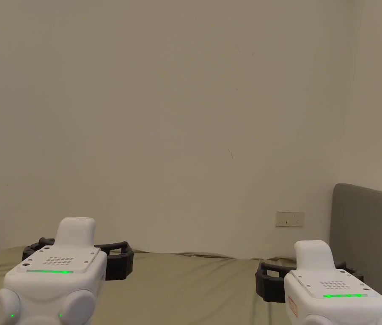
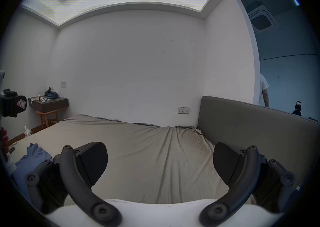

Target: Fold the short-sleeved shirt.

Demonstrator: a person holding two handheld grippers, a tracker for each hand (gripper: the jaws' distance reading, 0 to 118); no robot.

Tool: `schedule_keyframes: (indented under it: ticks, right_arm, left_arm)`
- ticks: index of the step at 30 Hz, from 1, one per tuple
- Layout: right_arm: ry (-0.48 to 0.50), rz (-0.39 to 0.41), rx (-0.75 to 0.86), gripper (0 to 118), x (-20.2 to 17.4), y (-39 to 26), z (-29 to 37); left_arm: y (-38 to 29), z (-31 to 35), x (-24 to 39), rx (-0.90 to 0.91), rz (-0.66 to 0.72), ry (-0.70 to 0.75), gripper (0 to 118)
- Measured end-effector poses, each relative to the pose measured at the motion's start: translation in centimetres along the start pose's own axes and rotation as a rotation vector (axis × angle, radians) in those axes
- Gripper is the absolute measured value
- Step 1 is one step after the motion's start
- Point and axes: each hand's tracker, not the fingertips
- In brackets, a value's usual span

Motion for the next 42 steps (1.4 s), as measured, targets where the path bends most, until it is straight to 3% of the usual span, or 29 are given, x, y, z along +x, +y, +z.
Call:
schedule_keyframes:
  ticks: [7,17,25,42]
  right_arm:
    - [-0.022,-0.04,0.01,118,0.4,0.3,-0.1]
    - [-0.015,-0.013,0.005,118,0.5,0.6,-0.4]
    - [-0.007,-0.036,0.0,118,0.6,1.0,-0.5]
    - [-0.001,0.016,-0.011,118,0.2,0.7,-0.8]
  left_arm:
    - [0.5,-0.1,0.7,0.015,-0.039,0.005,118]
    - [0.7,-0.6,0.1,-0.002,-0.013,-0.003,118]
    - [0.9,-0.5,0.3,0.006,-0.023,-0.01,118]
    - [0.8,-1.3,0.2,-0.015,-0.015,-0.012,118]
